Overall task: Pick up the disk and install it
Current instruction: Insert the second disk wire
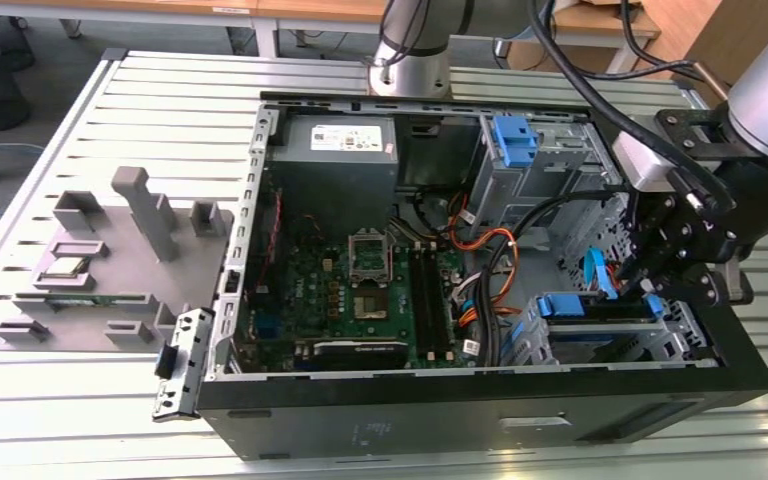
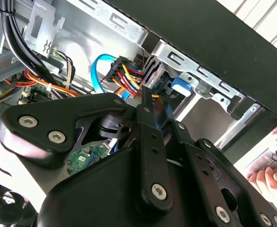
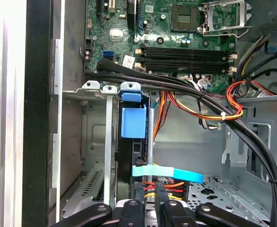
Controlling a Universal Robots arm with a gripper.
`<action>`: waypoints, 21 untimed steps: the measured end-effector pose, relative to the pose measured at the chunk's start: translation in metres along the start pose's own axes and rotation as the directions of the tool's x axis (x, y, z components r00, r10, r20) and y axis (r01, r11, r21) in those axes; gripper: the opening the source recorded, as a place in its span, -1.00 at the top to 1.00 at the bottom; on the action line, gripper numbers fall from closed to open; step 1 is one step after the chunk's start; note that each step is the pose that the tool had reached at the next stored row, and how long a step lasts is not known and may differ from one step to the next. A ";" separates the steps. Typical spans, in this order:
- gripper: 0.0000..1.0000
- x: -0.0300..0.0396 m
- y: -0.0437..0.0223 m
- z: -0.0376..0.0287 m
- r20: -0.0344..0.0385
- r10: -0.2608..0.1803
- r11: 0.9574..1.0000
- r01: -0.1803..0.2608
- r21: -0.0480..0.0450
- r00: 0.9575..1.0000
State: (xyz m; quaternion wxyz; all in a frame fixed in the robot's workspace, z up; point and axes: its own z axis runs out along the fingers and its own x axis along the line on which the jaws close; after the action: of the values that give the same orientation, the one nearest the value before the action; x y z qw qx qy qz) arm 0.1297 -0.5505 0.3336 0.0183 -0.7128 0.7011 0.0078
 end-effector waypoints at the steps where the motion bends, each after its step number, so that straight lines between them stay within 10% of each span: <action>1: 0.53 0.0000 0.0000 -0.0001 0.000 0.000 1.000 0.000 0.000 1.000; 21: 0.55 -0.0006 -0.0002 -0.0170 0.000 0.000 1.000 0.000 0.000 1.000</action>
State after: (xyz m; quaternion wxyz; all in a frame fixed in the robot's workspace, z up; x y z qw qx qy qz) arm 0.1297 -0.5505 0.3506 0.0182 -0.7127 0.7012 0.0076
